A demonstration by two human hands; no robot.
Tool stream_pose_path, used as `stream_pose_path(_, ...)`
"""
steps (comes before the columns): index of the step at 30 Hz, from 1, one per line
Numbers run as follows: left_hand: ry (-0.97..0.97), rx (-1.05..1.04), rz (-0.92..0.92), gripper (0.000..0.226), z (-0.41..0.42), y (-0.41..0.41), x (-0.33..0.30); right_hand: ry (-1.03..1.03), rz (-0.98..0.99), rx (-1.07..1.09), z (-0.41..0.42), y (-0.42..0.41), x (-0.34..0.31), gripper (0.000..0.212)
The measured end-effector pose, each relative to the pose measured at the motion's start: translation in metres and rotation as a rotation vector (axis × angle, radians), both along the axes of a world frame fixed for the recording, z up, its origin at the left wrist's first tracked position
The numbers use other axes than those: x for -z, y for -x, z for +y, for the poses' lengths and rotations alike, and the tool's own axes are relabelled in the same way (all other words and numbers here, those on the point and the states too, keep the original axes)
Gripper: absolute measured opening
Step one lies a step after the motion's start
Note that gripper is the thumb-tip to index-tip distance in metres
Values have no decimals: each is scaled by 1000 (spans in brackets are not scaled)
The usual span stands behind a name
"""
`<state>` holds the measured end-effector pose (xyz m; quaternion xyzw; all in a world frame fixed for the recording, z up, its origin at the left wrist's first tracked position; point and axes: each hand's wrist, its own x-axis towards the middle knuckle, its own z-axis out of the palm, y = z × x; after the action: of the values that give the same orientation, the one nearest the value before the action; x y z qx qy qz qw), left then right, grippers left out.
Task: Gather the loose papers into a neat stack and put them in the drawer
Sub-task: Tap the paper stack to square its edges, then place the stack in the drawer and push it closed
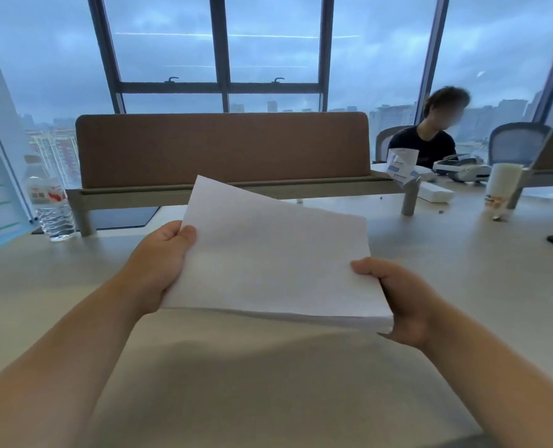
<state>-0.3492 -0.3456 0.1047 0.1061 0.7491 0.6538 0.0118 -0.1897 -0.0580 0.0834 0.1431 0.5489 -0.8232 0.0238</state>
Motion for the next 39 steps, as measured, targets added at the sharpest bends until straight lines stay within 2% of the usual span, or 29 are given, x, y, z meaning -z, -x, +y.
stream_pose_path(2,13,34,-32,22,4,-14,-3,29,-19,-22,1,-22,6,49)
stream_pose_path(5,-11,50,-86,20,12,-34,-7,-2,-37,-4,1,-52,11,38)
stream_pose_path(7,-18,62,-127,20,19,-49,-8,-33,7,81,3,-74,14,30)
stream_pose_path(10,1,141,-159,29,33,-75,-5,-58,55,214,12,-111,17,30)
stream_pose_path(12,-97,241,-228,33,43,-89,1,-28,53,302,20,-135,18,33)
stream_pose_path(14,-315,344,-359,39,56,-103,10,12,58,403,28,-160,20,29)
stream_pose_path(16,-531,467,-492,57,73,-118,24,23,65,509,31,-180,24,20)
stream_pose_path(18,-585,581,-555,62,96,-141,35,12,82,601,35,-200,33,17)
stream_pose_path(22,-480,641,-568,53,156,-197,56,5,87,753,43,-237,59,23)
stream_pose_path(26,-175,594,-412,23,197,-245,60,55,40,846,43,-260,82,22)
stream_pose_path(30,-33,553,-358,17,217,-276,66,105,41,854,38,-272,88,18)
stream_pose_path(35,26,530,-370,14,231,-304,84,19,14,877,44,-300,91,17)
stream_pose_path(39,15,596,-397,17,244,-329,100,-5,3,902,55,-339,91,21)
